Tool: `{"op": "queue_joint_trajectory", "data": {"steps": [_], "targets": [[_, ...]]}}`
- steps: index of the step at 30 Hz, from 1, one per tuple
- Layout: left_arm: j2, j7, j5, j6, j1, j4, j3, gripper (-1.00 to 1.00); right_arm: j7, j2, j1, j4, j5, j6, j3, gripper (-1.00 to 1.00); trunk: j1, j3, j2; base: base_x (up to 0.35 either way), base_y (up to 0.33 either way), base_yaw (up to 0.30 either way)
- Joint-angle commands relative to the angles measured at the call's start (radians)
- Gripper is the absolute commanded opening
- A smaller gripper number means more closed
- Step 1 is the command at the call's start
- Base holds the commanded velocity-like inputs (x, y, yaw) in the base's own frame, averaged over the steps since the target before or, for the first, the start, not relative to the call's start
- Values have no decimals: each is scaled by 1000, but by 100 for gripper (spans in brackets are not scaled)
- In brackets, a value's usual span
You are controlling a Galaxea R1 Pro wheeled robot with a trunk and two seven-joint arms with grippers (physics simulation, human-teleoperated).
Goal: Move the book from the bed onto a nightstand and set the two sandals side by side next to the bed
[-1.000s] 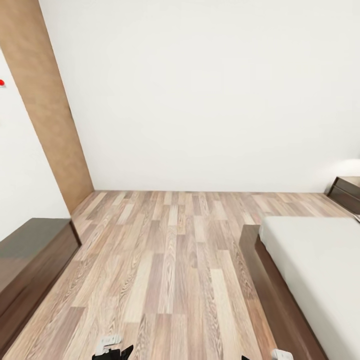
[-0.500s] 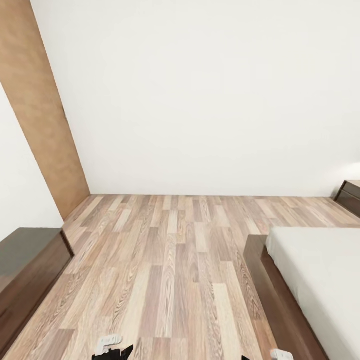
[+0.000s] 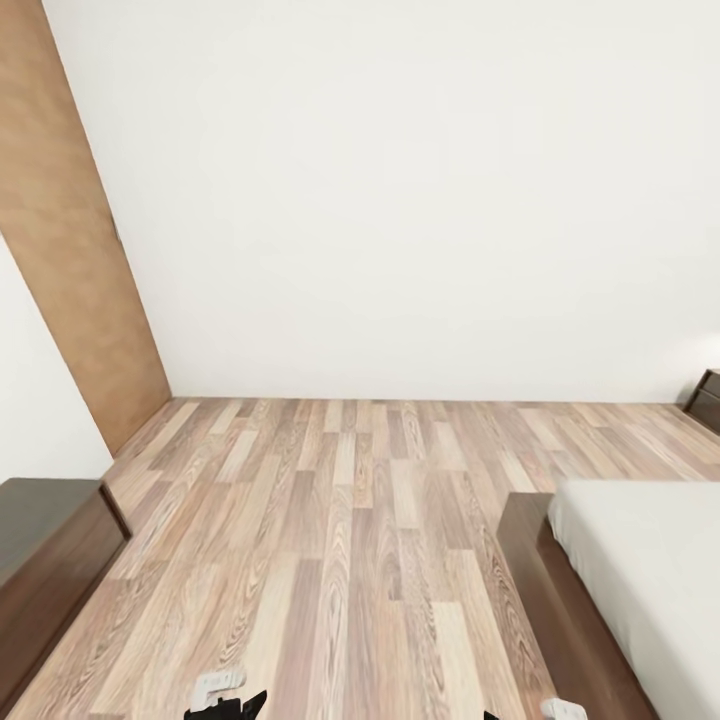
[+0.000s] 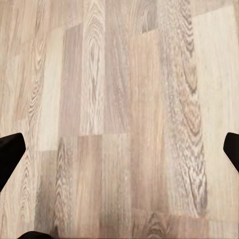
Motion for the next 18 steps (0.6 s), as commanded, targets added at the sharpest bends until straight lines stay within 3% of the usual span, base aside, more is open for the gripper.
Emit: {"op": "queue_joint_trajectory", "data": {"steps": [1, 18], "targets": [[0, -2, -11, -5, -1, 1, 8, 100, 5, 0, -1, 1, -4, 0, -2, 100, 0, -1, 0, 332, 0, 0], [0, -2, -10, -4, -1, 1, 8, 100, 5, 0, -1, 1, -4, 0, -2, 100, 0, -1, 0, 332, 0, 0]]}}
